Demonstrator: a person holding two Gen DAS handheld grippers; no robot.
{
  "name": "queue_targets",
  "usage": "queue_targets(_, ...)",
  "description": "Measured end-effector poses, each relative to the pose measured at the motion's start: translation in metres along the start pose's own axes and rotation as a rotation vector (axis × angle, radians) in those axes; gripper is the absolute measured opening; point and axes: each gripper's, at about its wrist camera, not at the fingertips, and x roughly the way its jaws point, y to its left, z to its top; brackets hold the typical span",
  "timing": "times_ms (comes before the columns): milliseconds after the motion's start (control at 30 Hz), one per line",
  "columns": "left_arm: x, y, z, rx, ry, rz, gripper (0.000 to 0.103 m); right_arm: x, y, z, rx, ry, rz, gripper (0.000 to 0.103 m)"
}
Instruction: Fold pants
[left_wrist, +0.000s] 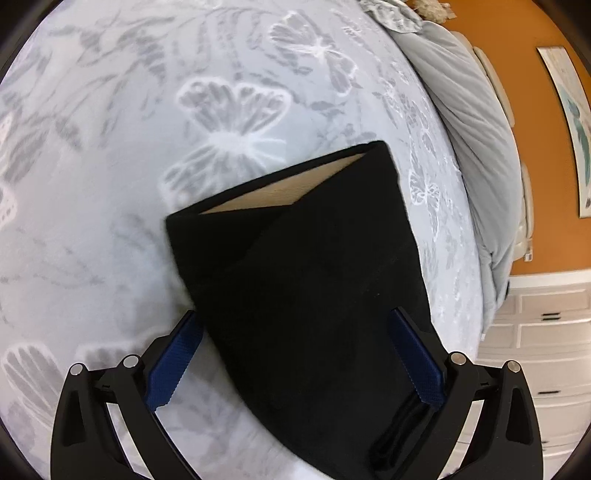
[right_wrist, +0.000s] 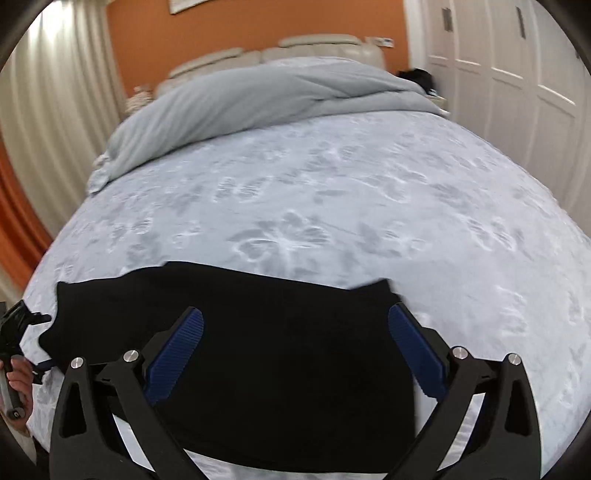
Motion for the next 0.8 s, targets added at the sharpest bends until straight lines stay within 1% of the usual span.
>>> queue_targets(33,0.002,-0.006,-0.002,0.023,-0.001,-0.008,0.081,-0.002,-0.006,0.000,0.004,-0.002,-0.010,0.098)
queue_targets(67,0.002,-0.015,-0.007,0.053,-0.032,0.034,0.057,-0.007,-0.012,0.000,0.010,-0.009,-0.021,0.098)
queue_targets(100,0.001,-0.024,-0.011,0.084,-0.061,0.058,0.039,-0.011,-0.021,0.001,0.022,-0.018,-0.031,0.098)
queue_targets(133,0.002,-0.035,-0.016,0.124,-0.073,0.064,0.018,-0.012,-0.028,0.004,0.028,-0.022,-0.036,0.098)
queue_targets(200,-0.006,-0.066,-0.034,0.228,-0.106,0.022,0.018,-0.020,-0.046,0.006,0.054,-0.036,-0.053,0.098)
queue_targets(233,-0.015,-0.088,-0.051,0.307,-0.137,-0.008,0.018,-0.019,-0.052,0.008,0.066,-0.040,-0.058,0.098)
queue_targets(300,-0.027,-0.119,-0.079,0.441,-0.156,-0.083,0.018,-0.024,-0.071,0.010,0.105,-0.049,-0.068,0.098)
queue_targets(333,-0.032,-0.139,-0.102,0.535,-0.152,-0.132,0.018,-0.026,-0.078,0.009,0.120,-0.048,-0.070,0.098)
queue_targets(367,-0.031,-0.149,-0.118,0.595,-0.139,-0.157,0.020,-0.027,-0.084,0.008,0.136,-0.045,-0.067,0.098)
queue_targets(400,-0.027,-0.160,-0.135,0.660,-0.119,-0.182,0.024,-0.026,-0.089,0.007,0.150,-0.036,-0.061,0.098)
queue_targets(433,-0.021,-0.169,-0.152,0.729,-0.096,-0.193,0.037,-0.024,-0.093,0.006,0.157,-0.024,-0.054,0.098)
queue_targets(467,-0.011,-0.177,-0.172,0.810,-0.068,-0.177,0.052,-0.021,-0.095,0.005,0.161,-0.010,-0.051,0.098)
queue_targets(500,0.000,-0.181,-0.188,0.867,-0.040,-0.145,0.059,-0.017,-0.095,0.004,0.161,0.006,-0.048,0.098)
queue_targets(533,0.007,-0.181,-0.198,0.902,-0.014,-0.127,0.075,-0.012,-0.093,0.002,0.155,0.025,-0.045,0.098)
queue_targets(600,0.017,-0.176,-0.211,0.916,0.045,-0.125,0.076,-0.006,-0.085,0.001,0.135,0.047,-0.033,0.098)
queue_targets(633,0.017,-0.174,-0.210,0.908,0.066,-0.128,0.076,-0.003,-0.077,0.001,0.113,0.057,-0.018,0.098)
queue_targets(667,0.011,-0.171,-0.206,0.879,0.081,-0.156,0.077,-0.002,-0.070,0.001,0.102,0.060,-0.004,0.098)
queue_targets(700,0.003,-0.168,-0.202,0.860,0.078,-0.178,0.080,0.000,-0.064,0.000,0.095,0.064,0.013,0.098)
queue_targets(733,-0.008,-0.165,-0.194,0.834,0.067,-0.208,0.084,0.003,-0.053,-0.001,0.087,0.076,0.056,0.098)
queue_targets(767,-0.023,-0.161,-0.183,0.801,0.032,-0.249,0.087,0.006,-0.047,-0.002,0.085,0.086,0.088,0.098)
queue_targets(800,-0.035,-0.159,-0.179,0.783,-0.001,-0.276,0.087,0.009,-0.039,-0.003,0.089,0.101,0.131,0.098)
